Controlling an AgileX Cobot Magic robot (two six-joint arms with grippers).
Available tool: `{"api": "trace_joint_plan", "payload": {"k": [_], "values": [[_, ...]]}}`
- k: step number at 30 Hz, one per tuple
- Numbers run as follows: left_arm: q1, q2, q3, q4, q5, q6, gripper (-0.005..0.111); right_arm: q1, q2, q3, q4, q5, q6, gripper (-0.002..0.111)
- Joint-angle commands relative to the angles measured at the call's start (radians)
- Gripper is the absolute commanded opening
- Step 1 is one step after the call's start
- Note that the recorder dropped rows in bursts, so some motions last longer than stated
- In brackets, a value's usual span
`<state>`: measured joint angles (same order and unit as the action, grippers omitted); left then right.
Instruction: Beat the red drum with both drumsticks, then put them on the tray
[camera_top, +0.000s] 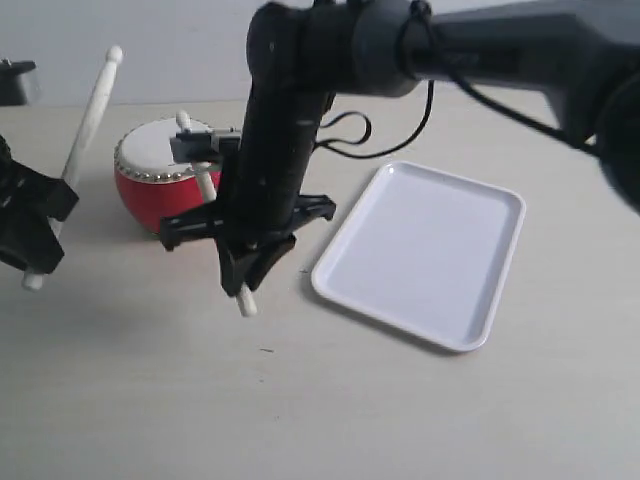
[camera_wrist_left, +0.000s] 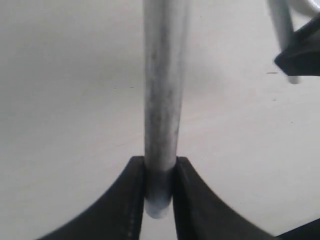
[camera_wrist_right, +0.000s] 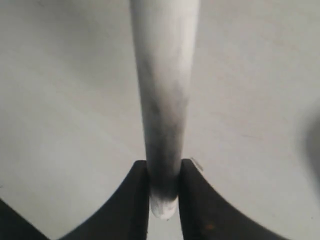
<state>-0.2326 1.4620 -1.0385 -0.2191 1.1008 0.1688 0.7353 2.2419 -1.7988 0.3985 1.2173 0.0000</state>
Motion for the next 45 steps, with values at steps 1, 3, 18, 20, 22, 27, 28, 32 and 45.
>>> {"api": "trace_joint_plan", "payload": {"k": [1,3,18,20,22,27,28,32,45], "values": [[0.003,0.179,0.064,-0.011,-0.063,0.010,0.000,-0.002,-0.175,-0.004,0.001,-0.030,-0.013,0.000],[0.003,0.274,0.057,-0.006,-0.046,0.013,0.000,-0.002,-0.219,-0.004,-0.014,-0.065,-0.015,0.000],[0.003,-0.003,-0.005,-0.022,-0.007,0.017,0.000,-0.002,0.058,-0.004,0.013,-0.006,-0.040,0.000],[0.003,0.023,0.012,-0.022,-0.056,0.017,0.000,-0.002,-0.001,-0.004,0.001,0.004,-0.040,0.000],[0.003,0.073,0.032,-0.022,-0.093,0.024,0.000,-0.002,-0.066,-0.004,-0.009,0.004,-0.040,0.000],[0.003,0.269,0.039,-0.036,-0.098,0.034,0.000,-0.002,-0.224,-0.004,-0.028,-0.008,-0.044,0.000],[0.003,0.304,0.036,-0.036,-0.096,0.034,0.000,-0.002,-0.244,-0.004,-0.041,-0.015,-0.044,0.000],[0.003,0.379,0.023,-0.042,-0.078,0.034,0.000,-0.002,-0.265,-0.004,-0.069,-0.023,-0.044,0.000],[0.003,0.070,-0.035,-0.053,0.090,0.034,0.000,-0.002,0.092,-0.004,0.153,0.004,-0.132,0.000]]}}
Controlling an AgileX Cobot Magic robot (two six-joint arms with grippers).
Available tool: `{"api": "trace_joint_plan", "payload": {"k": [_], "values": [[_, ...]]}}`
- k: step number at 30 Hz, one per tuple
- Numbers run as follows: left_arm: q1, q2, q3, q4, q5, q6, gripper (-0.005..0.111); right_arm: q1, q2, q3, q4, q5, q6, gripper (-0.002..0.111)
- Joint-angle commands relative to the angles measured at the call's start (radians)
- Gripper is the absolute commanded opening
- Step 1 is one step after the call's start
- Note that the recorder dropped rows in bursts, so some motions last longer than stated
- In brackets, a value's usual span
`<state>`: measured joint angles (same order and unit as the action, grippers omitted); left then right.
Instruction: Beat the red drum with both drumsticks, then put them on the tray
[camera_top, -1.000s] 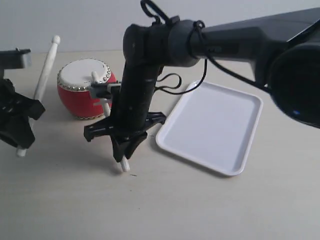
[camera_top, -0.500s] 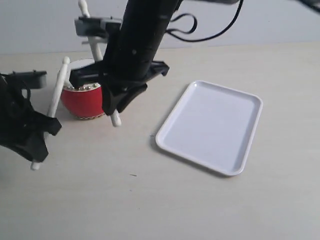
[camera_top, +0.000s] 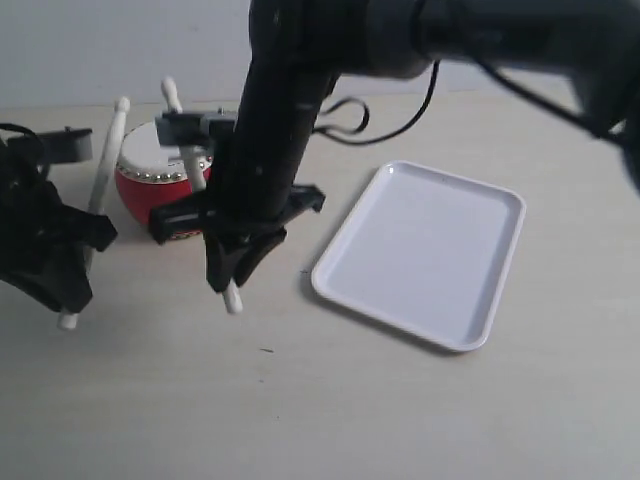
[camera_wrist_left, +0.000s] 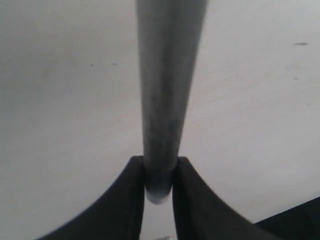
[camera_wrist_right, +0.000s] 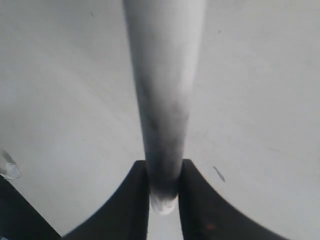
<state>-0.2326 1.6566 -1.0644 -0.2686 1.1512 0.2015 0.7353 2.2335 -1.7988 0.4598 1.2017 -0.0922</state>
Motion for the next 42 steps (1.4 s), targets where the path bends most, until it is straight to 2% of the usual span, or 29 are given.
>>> {"api": "trace_joint_plan", "payload": {"k": [1,5,9,15,19,21,24,29,32,36,39,42], "values": [[0.003,-0.149,-0.009,-0.001,0.045,0.001,0.000,-0.002,0.116,-0.005,0.109,0.019,-0.040,0.000],[0.003,-0.218,-0.009,0.020,0.047,0.001,0.000,-0.002,0.087,-0.018,0.113,0.019,-0.038,0.000],[0.003,-0.168,0.003,0.034,-0.002,0.001,0.000,-0.002,-0.041,-0.023,0.107,0.019,-0.038,0.000],[0.003,0.095,0.007,0.018,-0.052,0.001,0.000,-0.002,-0.237,-0.023,0.041,0.019,-0.036,0.000],[0.003,0.254,-0.044,-0.031,0.037,0.004,0.000,-0.002,-0.302,-0.023,-0.002,0.019,-0.036,0.000],[0.003,0.276,-0.069,-0.063,0.070,0.020,0.000,-0.002,-0.305,-0.023,-0.002,0.019,-0.036,0.000],[0.003,0.243,-0.097,-0.101,0.070,0.027,0.000,-0.002,-0.268,-0.023,0.004,0.019,-0.036,0.000],[0.003,0.088,-0.102,-0.103,0.070,0.022,0.000,-0.002,-0.126,-0.023,0.018,0.016,-0.036,0.000],[0.003,-0.016,-0.102,-0.101,0.070,0.009,0.000,-0.002,0.000,-0.023,0.088,-0.002,-0.038,0.000],[0.003,-0.140,-0.102,-0.075,0.070,-0.004,0.000,-0.004,0.130,-0.023,0.273,0.004,-0.097,0.000],[0.003,-0.204,-0.102,-0.042,0.070,-0.009,0.000,-0.014,0.172,-0.023,0.378,0.019,-0.122,0.000],[0.003,-0.226,-0.102,-0.021,0.070,-0.009,0.000,-0.026,0.147,-0.023,0.396,0.019,-0.122,0.000]]}}
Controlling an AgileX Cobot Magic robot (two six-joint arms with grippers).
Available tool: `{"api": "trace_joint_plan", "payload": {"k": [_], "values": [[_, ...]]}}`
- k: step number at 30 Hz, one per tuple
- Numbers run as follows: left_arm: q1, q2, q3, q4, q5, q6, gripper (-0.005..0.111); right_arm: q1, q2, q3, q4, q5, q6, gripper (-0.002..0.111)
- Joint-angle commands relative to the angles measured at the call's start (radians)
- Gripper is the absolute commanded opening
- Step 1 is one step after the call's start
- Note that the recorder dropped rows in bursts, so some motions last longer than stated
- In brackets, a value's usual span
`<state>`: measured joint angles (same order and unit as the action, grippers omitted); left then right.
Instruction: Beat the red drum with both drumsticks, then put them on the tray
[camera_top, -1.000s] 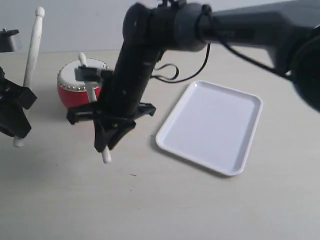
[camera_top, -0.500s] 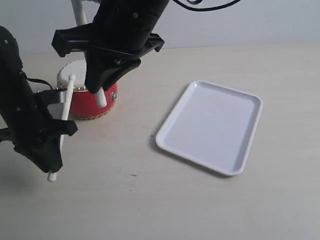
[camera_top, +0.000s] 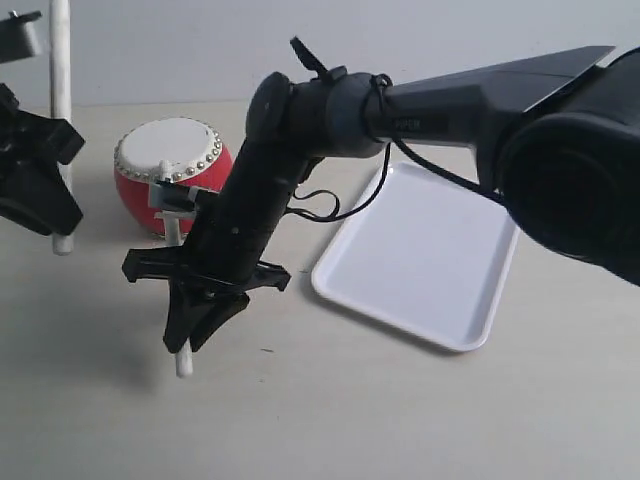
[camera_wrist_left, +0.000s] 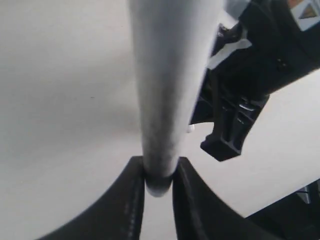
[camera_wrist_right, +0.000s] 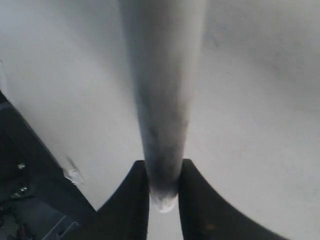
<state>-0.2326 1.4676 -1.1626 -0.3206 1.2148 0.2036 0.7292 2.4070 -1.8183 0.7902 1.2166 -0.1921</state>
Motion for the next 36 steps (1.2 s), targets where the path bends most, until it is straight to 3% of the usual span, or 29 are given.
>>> {"api": "trace_joint_plan", "payload": {"k": [1,6,15,27,36], "values": [[0.003,-0.037,-0.004,0.034,0.006,-0.011,0.000,-0.019,-0.046,-0.003,0.055,0.004,-0.023,0.000],[0.003,-0.033,0.013,0.014,0.006,-0.009,0.000,-0.019,-0.242,-0.003,-0.017,0.004,-0.023,0.000],[-0.013,-0.037,0.066,-0.058,-0.067,0.005,0.000,-0.052,-0.515,-0.003,-0.436,0.004,0.075,0.000],[-0.177,-0.037,0.069,-0.062,-0.111,-0.005,0.000,-0.238,-0.604,0.175,-0.430,0.004,0.073,0.000],[-0.199,-0.037,0.069,-0.057,-0.111,-0.010,0.000,-0.298,-0.659,0.367,-0.432,0.004,0.059,0.000]]}}
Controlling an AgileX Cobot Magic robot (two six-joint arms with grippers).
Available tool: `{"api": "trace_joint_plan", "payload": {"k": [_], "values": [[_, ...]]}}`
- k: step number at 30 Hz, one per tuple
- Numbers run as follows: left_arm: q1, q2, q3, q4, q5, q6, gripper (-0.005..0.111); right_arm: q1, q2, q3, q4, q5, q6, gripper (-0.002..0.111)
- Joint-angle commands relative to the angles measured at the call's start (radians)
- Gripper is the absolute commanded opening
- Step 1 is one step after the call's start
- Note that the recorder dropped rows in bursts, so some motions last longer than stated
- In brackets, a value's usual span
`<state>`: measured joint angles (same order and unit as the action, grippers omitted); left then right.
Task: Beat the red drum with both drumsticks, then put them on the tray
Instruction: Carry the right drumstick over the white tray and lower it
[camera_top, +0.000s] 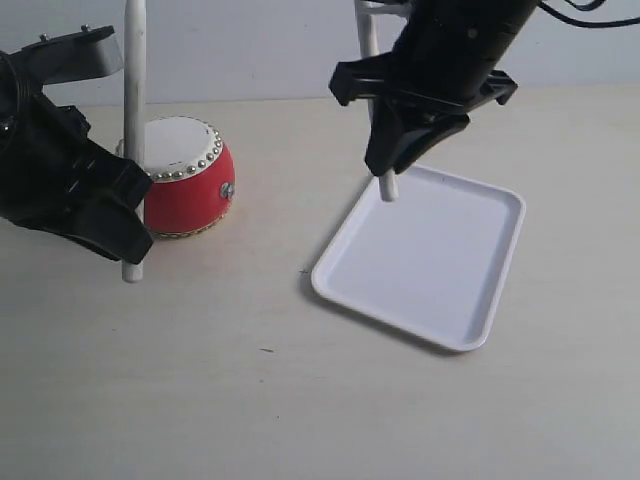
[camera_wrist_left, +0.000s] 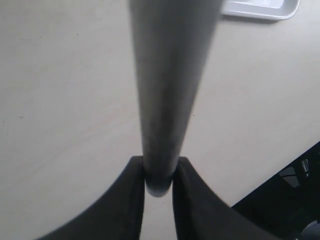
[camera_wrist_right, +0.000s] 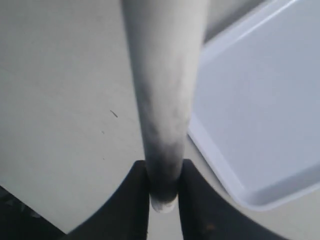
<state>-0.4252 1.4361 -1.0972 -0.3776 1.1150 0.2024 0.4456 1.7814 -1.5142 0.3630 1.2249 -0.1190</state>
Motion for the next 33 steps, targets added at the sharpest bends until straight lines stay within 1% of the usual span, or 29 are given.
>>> {"api": "trace_joint_plan", "payload": {"k": [1,9,12,14,16,17,18,19,20,22,25,28,33], "values": [[-0.006,-0.006,0.003,0.000,-0.006,-0.009,0.000,-0.015,-0.041,0.082,-0.005,-0.004,-0.014,0.000],[-0.006,-0.006,0.003,0.000,0.006,0.003,0.000,-0.015,-0.096,0.225,-0.005,-0.051,-0.007,0.000],[-0.006,-0.006,0.003,0.002,0.008,0.015,0.000,-0.019,-0.097,0.252,-0.005,-0.056,0.034,0.000],[-0.006,-0.006,0.003,0.004,0.018,0.029,0.000,-0.042,-0.097,0.271,-0.007,-0.083,0.045,0.000],[-0.006,-0.006,0.003,0.011,0.028,0.033,0.000,-0.088,-0.097,0.286,-0.007,-0.096,0.067,0.000],[-0.006,-0.006,0.003,0.013,0.032,0.033,0.000,-0.116,-0.097,0.291,-0.007,-0.098,0.070,0.000],[-0.006,-0.006,0.003,0.015,0.032,0.033,0.000,-0.176,-0.095,0.291,0.007,-0.096,0.075,0.000],[-0.006,-0.006,0.003,0.015,0.032,0.033,0.000,-0.199,-0.093,0.291,0.023,-0.096,0.085,0.000],[-0.006,-0.006,0.003,0.015,0.028,0.033,0.000,-0.249,-0.081,0.291,0.078,-0.092,0.099,0.000],[-0.006,-0.006,0.003,0.008,0.018,0.033,0.000,-0.289,-0.060,0.291,0.135,-0.092,0.099,0.000],[-0.006,-0.006,0.003,-0.004,0.013,0.033,0.000,-0.294,-0.012,0.291,0.127,-0.092,0.131,0.000],[-0.006,-0.006,0.003,-0.004,0.015,0.026,0.000,-0.294,0.072,0.291,0.180,-0.096,0.158,0.000],[-0.006,-0.006,0.003,-0.008,0.019,0.003,0.000,-0.294,0.156,0.291,0.170,-0.071,0.270,0.000]]}}
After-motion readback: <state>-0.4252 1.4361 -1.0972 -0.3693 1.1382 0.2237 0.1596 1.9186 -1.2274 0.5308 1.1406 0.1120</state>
